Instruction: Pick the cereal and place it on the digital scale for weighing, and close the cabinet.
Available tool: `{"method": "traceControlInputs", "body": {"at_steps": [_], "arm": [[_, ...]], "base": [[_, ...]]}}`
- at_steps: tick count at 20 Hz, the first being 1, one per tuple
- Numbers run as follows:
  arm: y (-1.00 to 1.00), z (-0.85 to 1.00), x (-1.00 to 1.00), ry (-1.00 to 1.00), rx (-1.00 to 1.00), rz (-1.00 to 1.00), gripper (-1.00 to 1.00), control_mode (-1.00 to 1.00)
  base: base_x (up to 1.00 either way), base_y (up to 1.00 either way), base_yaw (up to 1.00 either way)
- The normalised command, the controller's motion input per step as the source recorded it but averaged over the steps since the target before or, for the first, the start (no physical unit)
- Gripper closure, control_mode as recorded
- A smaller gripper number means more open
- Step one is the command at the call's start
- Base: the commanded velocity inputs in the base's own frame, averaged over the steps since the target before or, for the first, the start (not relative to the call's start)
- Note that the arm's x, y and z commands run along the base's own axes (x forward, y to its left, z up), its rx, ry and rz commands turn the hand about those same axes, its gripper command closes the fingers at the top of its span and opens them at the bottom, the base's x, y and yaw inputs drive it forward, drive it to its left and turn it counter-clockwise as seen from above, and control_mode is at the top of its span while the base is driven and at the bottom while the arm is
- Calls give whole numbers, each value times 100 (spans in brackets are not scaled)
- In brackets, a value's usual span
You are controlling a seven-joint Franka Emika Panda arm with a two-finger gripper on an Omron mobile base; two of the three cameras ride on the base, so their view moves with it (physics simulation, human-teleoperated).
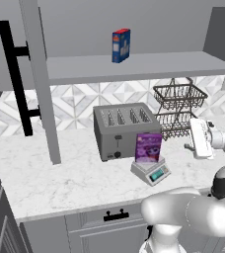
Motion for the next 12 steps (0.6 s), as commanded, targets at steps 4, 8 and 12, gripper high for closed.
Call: {"method": "traceControlInputs", "body": {"at_steps": [4, 8, 12], "arm": [[-43, 56, -45, -24, 13, -9, -100, -100], [-42, 69, -52, -27, 19, -7, -100, -100], [-37, 51, -35, -25, 17, -7, -100, -100]], "base": [[0, 0, 0], [0, 0, 0], [0, 0, 0]]}}
